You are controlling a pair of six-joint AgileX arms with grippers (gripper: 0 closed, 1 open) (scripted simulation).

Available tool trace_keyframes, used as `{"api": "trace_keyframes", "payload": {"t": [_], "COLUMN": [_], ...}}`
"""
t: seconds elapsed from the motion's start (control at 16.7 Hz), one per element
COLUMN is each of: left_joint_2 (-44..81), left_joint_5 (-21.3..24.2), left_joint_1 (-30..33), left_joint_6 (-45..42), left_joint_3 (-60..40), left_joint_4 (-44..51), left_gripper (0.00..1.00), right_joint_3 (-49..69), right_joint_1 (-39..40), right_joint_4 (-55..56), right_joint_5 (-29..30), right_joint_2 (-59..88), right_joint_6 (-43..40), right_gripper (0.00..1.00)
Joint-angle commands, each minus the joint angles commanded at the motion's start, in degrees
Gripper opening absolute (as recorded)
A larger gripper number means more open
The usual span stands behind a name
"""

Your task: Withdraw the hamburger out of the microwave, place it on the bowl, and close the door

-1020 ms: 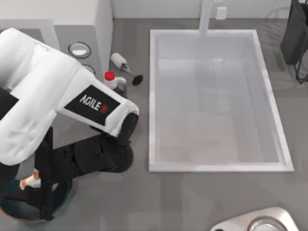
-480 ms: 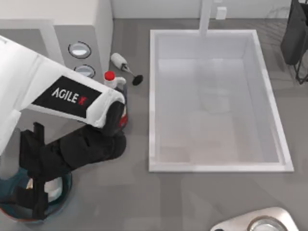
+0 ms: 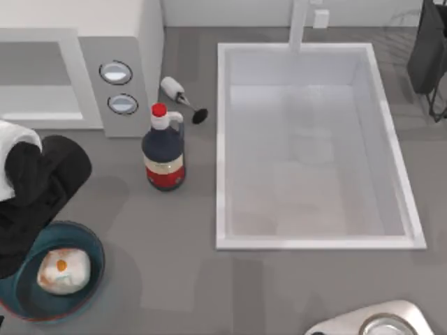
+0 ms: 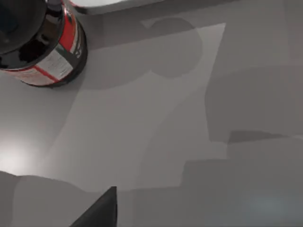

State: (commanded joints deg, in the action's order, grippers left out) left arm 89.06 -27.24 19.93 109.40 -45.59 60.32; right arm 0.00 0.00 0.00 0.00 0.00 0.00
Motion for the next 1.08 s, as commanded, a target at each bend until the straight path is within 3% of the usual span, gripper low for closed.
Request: {"api": "trace_keyframes", "payload": {"t": [0.66, 0.84, 1.08], "left_joint_2": [-63.01, -76.22, -87.03], "left_joint_5": [20.13, 23.83, 26.72], "left_joint_1": [-15.4, -17.85, -19.64], "left_joint_6": [-81.1, -95.95, -107.29], "left_joint_3": [32.61, 39.18, 44.56], "left_joint_4": [-42.0, -51.12, -58.8], "left_gripper": [1.0, 1.0, 1.0], "right_joint_3": [0.0, 0.0, 0.0], "right_joint_1": [0.0, 0.0, 0.0], "right_joint_4": [0.0, 0.0, 0.0], "right_joint_5": [0.0, 0.0, 0.0], "right_joint_2": [0.0, 0.0, 0.0], "right_joint_6": [0.0, 0.0, 0.0], "right_gripper": [1.0, 1.0, 1.0]}}
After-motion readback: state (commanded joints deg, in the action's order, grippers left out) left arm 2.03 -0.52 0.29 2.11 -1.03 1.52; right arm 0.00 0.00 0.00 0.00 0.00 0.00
